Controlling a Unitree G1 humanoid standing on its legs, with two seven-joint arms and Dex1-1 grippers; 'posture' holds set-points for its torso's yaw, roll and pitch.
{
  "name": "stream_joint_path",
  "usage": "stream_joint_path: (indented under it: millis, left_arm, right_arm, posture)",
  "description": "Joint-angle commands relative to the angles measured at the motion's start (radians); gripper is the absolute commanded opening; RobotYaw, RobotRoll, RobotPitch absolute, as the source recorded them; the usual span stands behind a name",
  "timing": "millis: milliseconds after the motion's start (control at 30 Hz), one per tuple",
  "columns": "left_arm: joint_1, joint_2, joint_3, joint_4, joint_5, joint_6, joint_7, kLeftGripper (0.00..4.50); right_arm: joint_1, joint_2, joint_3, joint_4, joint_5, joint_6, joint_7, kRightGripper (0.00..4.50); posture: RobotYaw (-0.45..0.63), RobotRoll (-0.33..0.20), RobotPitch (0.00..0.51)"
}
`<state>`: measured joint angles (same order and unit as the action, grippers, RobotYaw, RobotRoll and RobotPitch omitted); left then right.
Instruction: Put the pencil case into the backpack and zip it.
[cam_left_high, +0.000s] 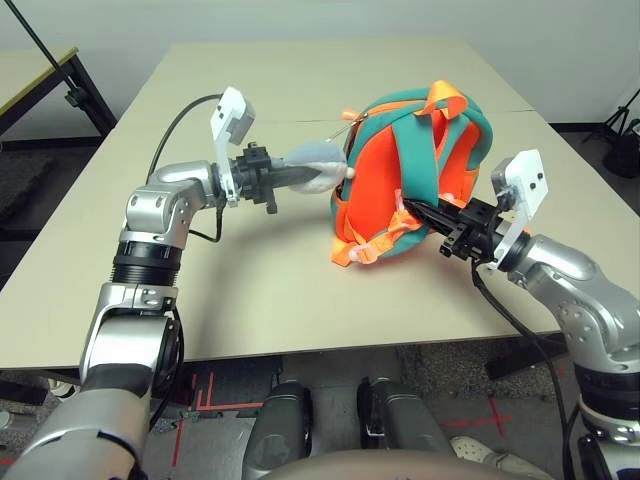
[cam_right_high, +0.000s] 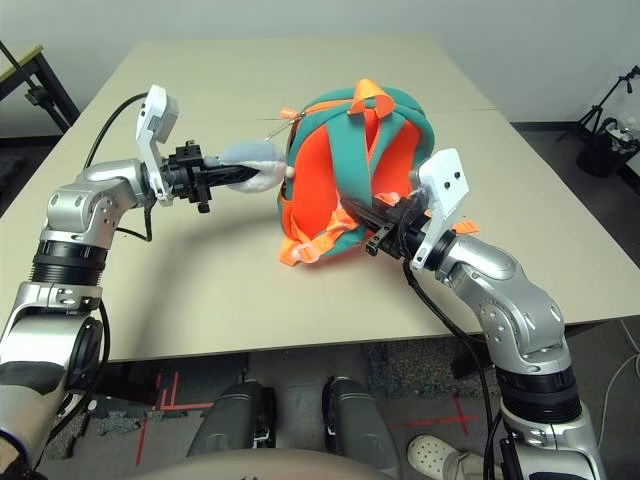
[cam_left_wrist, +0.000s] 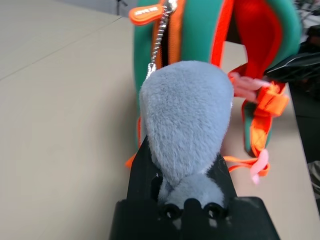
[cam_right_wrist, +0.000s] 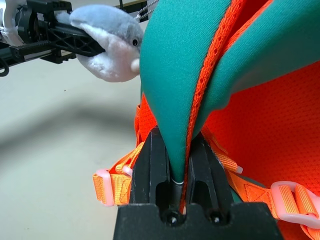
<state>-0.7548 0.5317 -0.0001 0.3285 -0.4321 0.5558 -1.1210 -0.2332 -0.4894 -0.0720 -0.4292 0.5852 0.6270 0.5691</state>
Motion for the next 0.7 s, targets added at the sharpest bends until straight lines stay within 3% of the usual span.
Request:
stream_joint_path:
  millis: [33,300,567,700]
  left_arm:
    - [0.042,0.016,-0.008,-0.003,0.020,0.016,0.015,0.31]
    - [0.145,0.048,-0.115,-0.028,0.044,0.093,-0.042,0.31]
    - [0.133,0.051,-0.126,0.019,0.073,0.062,-0.035,0.31]
    - [0.134,0.093,-0.151,0.026,0.106,0.103,-0.037,1.76]
  right_arm:
    - [-0.012,0.001,0.017,0.003,0.001,0.000,0.014,0.10]
    - [-0.019,0.005,0.023,0.009,-0.008,-0.003,0.017,0.10]
    - [-0.021,0.004,0.025,0.011,-0.011,-0.006,0.018,0.10]
    - [-0.019,-0.002,0.027,0.010,-0.011,-0.004,0.024,0.10]
  posture:
    - [0.10,0.000,0.074]
    - [0.09,0.000,0.069]
    - [0.09,0.000,0.068]
    - [0.10,0.000,0.069]
